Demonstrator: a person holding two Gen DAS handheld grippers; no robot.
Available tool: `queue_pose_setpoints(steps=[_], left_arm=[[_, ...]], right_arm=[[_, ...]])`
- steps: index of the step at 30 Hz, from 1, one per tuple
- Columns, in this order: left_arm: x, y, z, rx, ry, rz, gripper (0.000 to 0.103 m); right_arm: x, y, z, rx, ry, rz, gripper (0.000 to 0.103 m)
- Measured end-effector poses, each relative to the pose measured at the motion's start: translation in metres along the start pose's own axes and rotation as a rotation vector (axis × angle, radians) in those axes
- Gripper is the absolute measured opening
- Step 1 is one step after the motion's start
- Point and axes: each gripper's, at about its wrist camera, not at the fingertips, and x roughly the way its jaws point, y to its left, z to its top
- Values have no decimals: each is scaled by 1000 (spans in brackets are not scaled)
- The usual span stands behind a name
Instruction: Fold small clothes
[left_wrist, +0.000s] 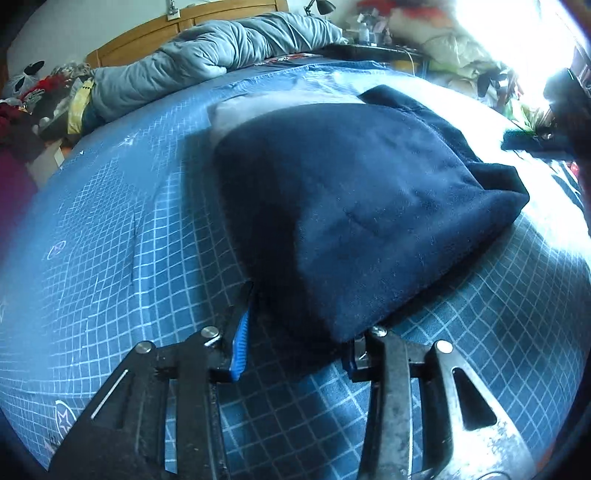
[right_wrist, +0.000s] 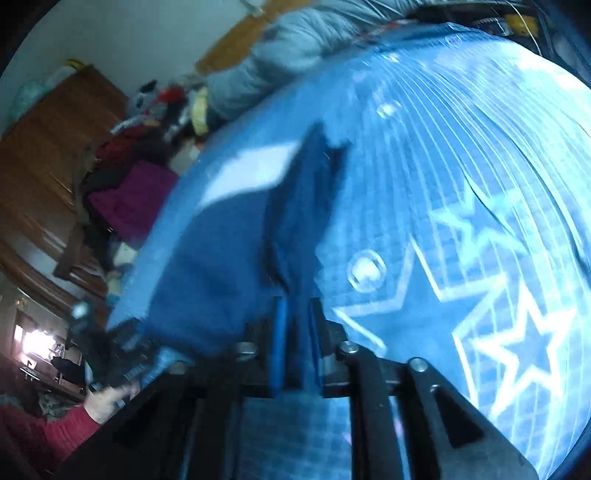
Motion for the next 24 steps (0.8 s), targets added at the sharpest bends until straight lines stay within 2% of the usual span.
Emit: queue_pose_setpoints(steps=[1, 2, 4, 8, 10, 11, 12, 16, 20, 22, 23, 24], left_arm=[[0, -2, 0, 6, 3, 3, 38], [2, -1, 1, 10, 4, 5, 38], [2, -2, 2, 9, 4, 3, 38], [5, 0, -1, 4, 9, -10, 38], [6, -2, -1, 11, 9, -9, 38], [6, -3, -1, 15, 8, -7, 38], [6, -3, -1, 18, 9, -7, 38], [8, -6, 0, 29, 16, -14, 40], [6, 0, 1, 1, 15, -27, 45], [5, 4, 0, -16, 14, -26, 49], [6, 5, 1, -21, 16, -28, 50], [6, 7, 1, -27, 18, -30, 52]], right_arm=[[6, 5, 10, -14, -17, 7, 51], [16, 10, 21, -38, -25, -2, 52], [46, 13, 41, -65, -8, -40, 52], [93, 3, 72, -32, 27, -65, 51], [104, -2, 86, -25, 24, -47, 19], [108, -6, 92, -18, 21, -45, 10], [111, -8, 98, -18, 15, -43, 7], [120, -19, 117, -30, -11, -67, 6], [130, -37, 106, 42, 40, -56, 4], [120, -34, 103, 67, 37, -59, 4], [114, -31, 101, 72, 26, -65, 6], [106, -29, 98, 79, 13, -71, 16]])
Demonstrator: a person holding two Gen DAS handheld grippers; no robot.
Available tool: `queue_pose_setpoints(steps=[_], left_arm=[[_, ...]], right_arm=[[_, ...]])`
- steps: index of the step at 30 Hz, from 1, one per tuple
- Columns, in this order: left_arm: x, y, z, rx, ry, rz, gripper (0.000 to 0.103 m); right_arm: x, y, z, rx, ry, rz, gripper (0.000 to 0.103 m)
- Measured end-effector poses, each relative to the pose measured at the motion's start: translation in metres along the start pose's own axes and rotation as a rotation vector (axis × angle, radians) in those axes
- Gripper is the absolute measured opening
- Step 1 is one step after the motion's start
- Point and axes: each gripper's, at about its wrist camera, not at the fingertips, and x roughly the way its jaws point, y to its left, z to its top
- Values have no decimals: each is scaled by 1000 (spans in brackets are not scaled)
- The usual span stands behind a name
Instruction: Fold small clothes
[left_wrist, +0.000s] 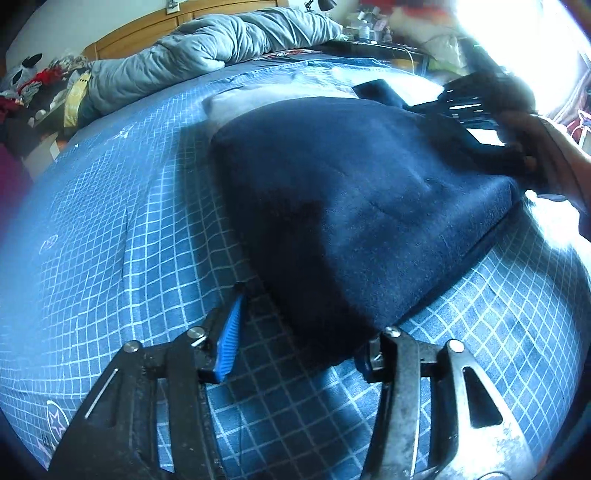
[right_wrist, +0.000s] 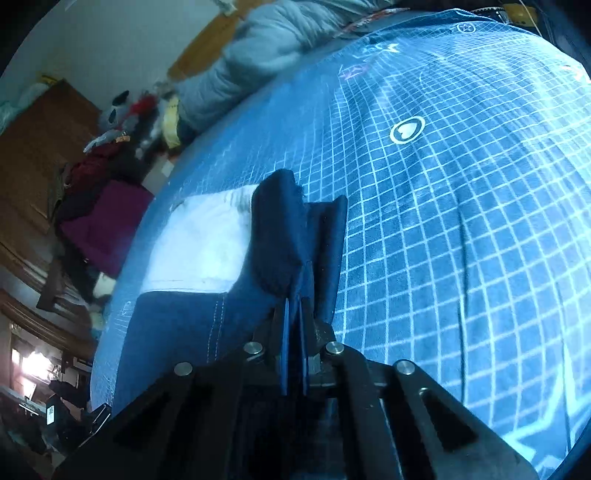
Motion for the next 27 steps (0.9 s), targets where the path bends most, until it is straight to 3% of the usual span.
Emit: queue_pose_setpoints(steps=[3, 6, 9, 13, 14, 15, 18, 21, 23, 25, 27], left_arm=[[-1, 1, 0, -6, 2, 6, 55], [-6, -3, -1, 12, -17, 19, 55], [-7, 1, 1, -23, -22, 3, 56], [-6, 8, 5, -56, -26, -34, 56], [-6, 14, 6, -71, -31, -46, 55], [-7, 18, 5, -90, -36, -55, 53], [-11, 28, 2, -103, -26, -49, 50], [4, 29, 0, -93, 46, -76, 59], [2, 23, 3, -51, 74, -53, 59], [-17, 23, 1, -39, 91, -68, 56], [-48, 24, -6, -17, 43, -79, 49]], right_arm=[[-31, -3, -12, 20, -16, 0, 32], [-65, 13, -42, -37, -23, 2, 39], [-81, 31, -74, -96, 9, -17, 39], [-67, 43, -106, -128, 88, -24, 39], [-63, 42, -110, -109, 99, -20, 31], [-62, 41, -114, -82, 99, -9, 9], [-73, 51, -118, -73, 59, 53, 3], [-71, 39, -124, -67, 61, 8, 2], [-59, 24, -130, -48, 89, -22, 0], [-63, 29, -128, -73, 86, -16, 2], [-71, 38, -124, -120, 102, -8, 11]])
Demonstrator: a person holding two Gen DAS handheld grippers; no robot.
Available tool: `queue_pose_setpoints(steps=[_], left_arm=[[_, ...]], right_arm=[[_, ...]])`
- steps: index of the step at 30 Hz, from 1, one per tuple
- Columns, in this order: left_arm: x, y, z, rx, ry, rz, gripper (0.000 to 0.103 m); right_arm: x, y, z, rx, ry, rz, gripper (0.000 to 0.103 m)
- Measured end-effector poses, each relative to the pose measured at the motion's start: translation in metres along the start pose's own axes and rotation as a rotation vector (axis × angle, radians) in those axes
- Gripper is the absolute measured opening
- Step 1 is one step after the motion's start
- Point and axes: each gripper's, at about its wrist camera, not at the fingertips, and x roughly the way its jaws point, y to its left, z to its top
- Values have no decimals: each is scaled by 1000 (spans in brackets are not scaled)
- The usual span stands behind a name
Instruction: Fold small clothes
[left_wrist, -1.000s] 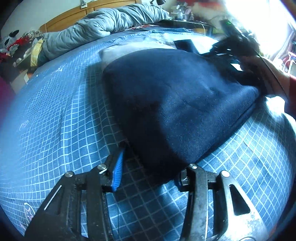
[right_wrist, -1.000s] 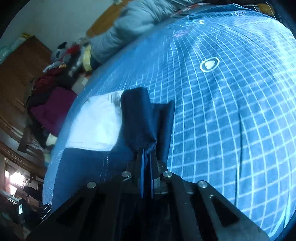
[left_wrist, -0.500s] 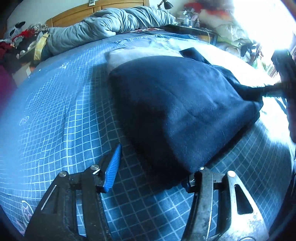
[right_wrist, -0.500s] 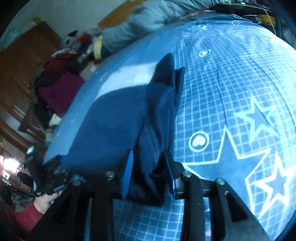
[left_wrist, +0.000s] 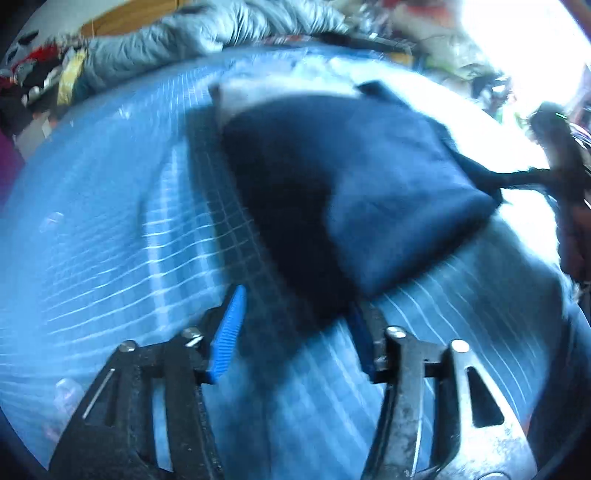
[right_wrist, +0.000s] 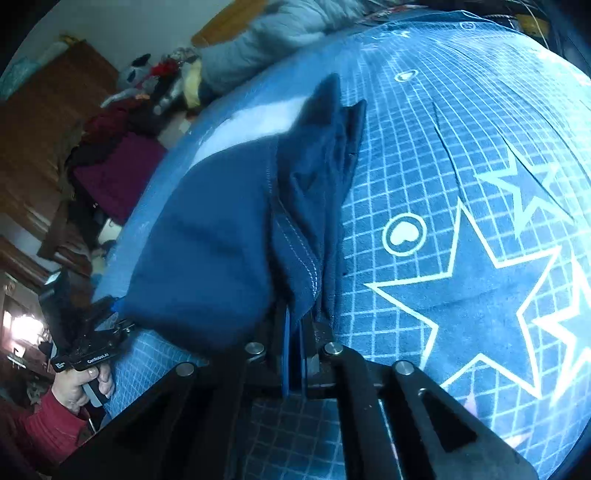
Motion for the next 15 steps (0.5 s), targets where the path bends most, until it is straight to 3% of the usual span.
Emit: queue_pose_setpoints(steps=[1, 2, 3, 4, 6, 8, 10, 13, 14, 15], left_arm=[[-23, 2, -5, 11, -54, 15, 48], [-37, 5, -6, 6, -86, 24, 48], [-50, 11, -4, -6, -119, 39, 48], [-59, 17, 3, -27, -159, 63, 48], [-61, 26, 30, -66, -239, 47, 46], [-39, 19, 61, -31, -280, 28, 46], [1, 10, 90, -2, -253, 17, 47], [78, 4, 111, 53, -86, 83, 48], [99, 0, 108, 101, -44, 116, 49], [104, -3, 104, 146, -69, 149, 49]], right_arm=[[-7, 3, 2, -19, 1, -10, 12], [-17, 8, 5, -48, -7, -28, 21], [-29, 15, 9, -84, -32, -58, 37], [-40, 22, 12, -116, -65, -82, 41], [-58, 35, 21, -158, -132, -85, 42], [-53, 48, 38, -187, -163, -41, 42], [-30, 63, 60, -204, -177, 8, 42], [28, 83, 90, -232, -79, 82, 35], [52, 89, 97, -264, -30, 51, 31], [75, 91, 101, -287, 17, -1, 27]])
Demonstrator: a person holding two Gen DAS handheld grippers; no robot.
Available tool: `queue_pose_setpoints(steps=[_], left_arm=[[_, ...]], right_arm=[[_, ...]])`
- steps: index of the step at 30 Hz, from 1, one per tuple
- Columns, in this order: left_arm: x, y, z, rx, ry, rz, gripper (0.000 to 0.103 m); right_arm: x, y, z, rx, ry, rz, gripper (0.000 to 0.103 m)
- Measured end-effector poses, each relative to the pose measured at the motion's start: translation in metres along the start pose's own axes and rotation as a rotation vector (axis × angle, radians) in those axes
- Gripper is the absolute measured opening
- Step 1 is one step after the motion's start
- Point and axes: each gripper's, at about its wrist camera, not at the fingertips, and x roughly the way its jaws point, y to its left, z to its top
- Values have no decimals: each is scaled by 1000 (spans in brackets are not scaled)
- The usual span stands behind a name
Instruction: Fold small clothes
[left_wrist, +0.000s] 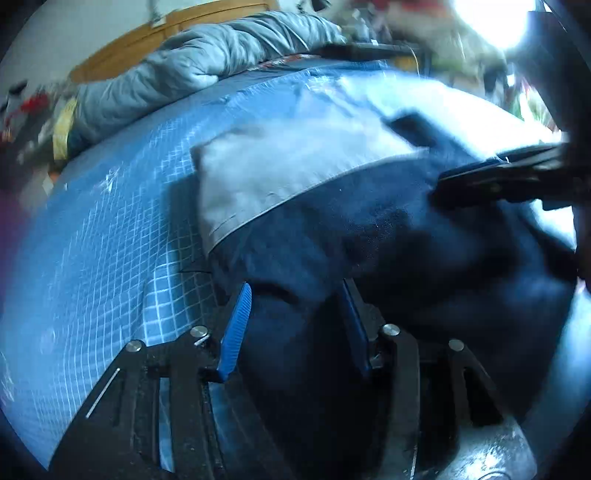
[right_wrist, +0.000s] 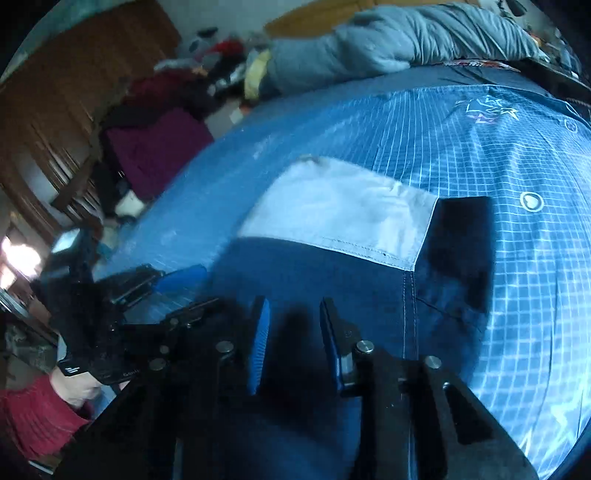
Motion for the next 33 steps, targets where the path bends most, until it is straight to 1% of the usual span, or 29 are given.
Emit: queue_pose_setpoints(steps=[1, 2, 3, 4, 5, 6, 7, 8, 9, 10, 11, 12, 13, 14, 15, 16, 18, 19, 20, 22, 24, 25, 27, 29, 30, 31, 32, 33], left_arm=[[-1, -4, -2, 24, -14, 18, 49], [-4, -5, -1, 22, -9, 18, 48], [-9, -4, -1, 16, 0, 7, 45], [-16, -1, -2, 0, 4, -14, 42], [-26, 4, -4, -18, -7, -42, 37], [-41, 5, -8, -26, -34, -63, 36], [-51, 5, -12, -27, -57, -85, 37], [-62, 2, -21, -30, -73, -119, 37], [-67, -4, -32, -28, -67, -144, 37], [-68, -9, -44, -15, -50, -162, 37], [-66, -18, -58, 13, -33, -166, 37], [-64, -22, -67, 24, -26, -155, 38], [-64, -23, -74, 13, -33, -152, 39], [-67, -23, -75, 0, -38, -158, 40], [-71, -22, -75, -7, -31, -167, 40], [-75, -21, -73, -10, -31, -173, 40], [-86, -16, -71, -24, -41, -186, 40], [-93, -12, -71, -38, -57, -189, 40], [-94, -7, -70, -50, -70, -182, 40], [-96, 8, -66, -110, -95, -178, 40], [-91, 18, -64, -165, -98, -174, 41], [-85, 20, -63, -183, -92, -171, 41], [-69, 17, -63, -192, -50, -167, 43], [-58, 19, -66, -231, -21, -185, 45], [-58, 22, -67, -256, -15, -184, 50], [-62, 25, -69, -272, -9, -167, 50], [-67, 27, -71, -283, 3, -135, 49], [-78, 26, -78, -296, 12, -113, 49]], right_arm=[[23, -4, 0, -1, 65, -32, 24], [33, -5, -1, -4, 84, -40, 21], [31, -3, -1, -18, 71, -38, 20], [27, -1, 1, -30, 84, -37, 21], [21, 0, 3, -40, 88, -32, 21], [12, -1, 6, -49, 73, -32, 21], [4, -3, 11, -51, 46, -38, 23], [-5, -9, 18, -45, 15, -49, 29], [-11, -19, 25, -38, -12, -74, 36], [-13, -32, 30, -26, -30, -109, 38], [-10, -46, 34, -5, -28, -143, 39], [0, -60, 38, 16, -5, -167, 39], [12, -70, 40, 29, 29, -185, 34], [27, -78, 39, 43, 68, -183, 21], [35, -83, 37, 44, 78, -172, 18], [34, -82, 35, 32, 55, -174, 18], [26, -77, 37, 33, 61, -197, 18], [17, -71, 37, 30, 43, -219, 20], [3, -61, 37, 8, 14, -232, 26], [-34, -30, 20, -62, -68, -205, 26], [-61, -7, -3, -127, -108, -189, 26], [-71, 2, -19, -144, -115, -184, 26], [-75, 11, -50, -128, -93, -178, 29], [-63, 6, -78, -89, -14, -188, 32], [-58, -1, -93, -56, 26, -192, 32], [-58, -7, -105, -37, 33, -199, 32], [-66, -8, -113, -39, 0, -195, 34], [-76, -6, -120, -22, 6, -216, 48]])
